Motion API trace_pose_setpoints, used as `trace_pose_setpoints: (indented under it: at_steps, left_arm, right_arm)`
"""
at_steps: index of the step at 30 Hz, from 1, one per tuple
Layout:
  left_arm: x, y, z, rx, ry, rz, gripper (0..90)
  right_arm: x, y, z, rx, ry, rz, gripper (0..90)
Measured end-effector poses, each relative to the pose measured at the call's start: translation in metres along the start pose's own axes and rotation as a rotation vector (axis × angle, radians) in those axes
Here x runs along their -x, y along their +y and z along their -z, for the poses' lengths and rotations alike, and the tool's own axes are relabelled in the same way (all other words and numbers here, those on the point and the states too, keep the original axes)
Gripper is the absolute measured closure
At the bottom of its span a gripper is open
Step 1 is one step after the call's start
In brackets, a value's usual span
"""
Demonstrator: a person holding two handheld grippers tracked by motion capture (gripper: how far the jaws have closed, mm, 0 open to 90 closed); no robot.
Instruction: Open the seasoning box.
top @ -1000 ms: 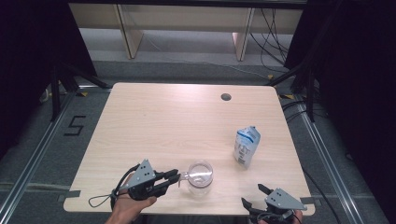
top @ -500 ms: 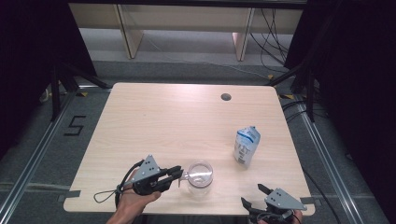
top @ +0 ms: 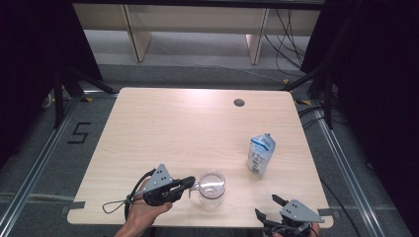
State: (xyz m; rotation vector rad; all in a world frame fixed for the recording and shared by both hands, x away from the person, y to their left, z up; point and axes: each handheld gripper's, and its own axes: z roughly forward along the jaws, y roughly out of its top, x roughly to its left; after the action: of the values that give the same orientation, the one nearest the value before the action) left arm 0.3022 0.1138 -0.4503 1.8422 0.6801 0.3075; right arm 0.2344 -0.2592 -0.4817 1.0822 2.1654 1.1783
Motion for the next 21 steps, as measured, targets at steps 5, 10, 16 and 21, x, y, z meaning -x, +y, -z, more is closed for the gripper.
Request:
trace_pose_setpoints:
  at_steps: [5, 10, 16, 21]
  left_arm:
    - [-0.0015, -0.0016, -0.0006, 0.004, 0.002, 0.006, 89.1]
    - [-0.0015, -0.0023, -0.0009, 0.010, 0.000, 0.006, 89.2]
    - [-0.0012, -0.0028, -0.0006, 0.010, 0.002, 0.005, 89.3]
    - [-0.0012, -0.0032, -0.0007, 0.014, 0.001, 0.004, 89.3]
  right_arm:
    - [-0.0003, -0.0001, -0.0004, 0.005, 0.001, 0.000, 27.8]
    - [-0.0001, 0.0003, -0.0006, 0.010, 0.006, 0.019, 31.1]
    - [-0.0019, 0.0007, -0.0016, 0.011, 0.020, 0.007, 32.3]
    - [-0.0024, 0.0013, -0.0009, 0.012, 0.012, 0.028, 34.5]
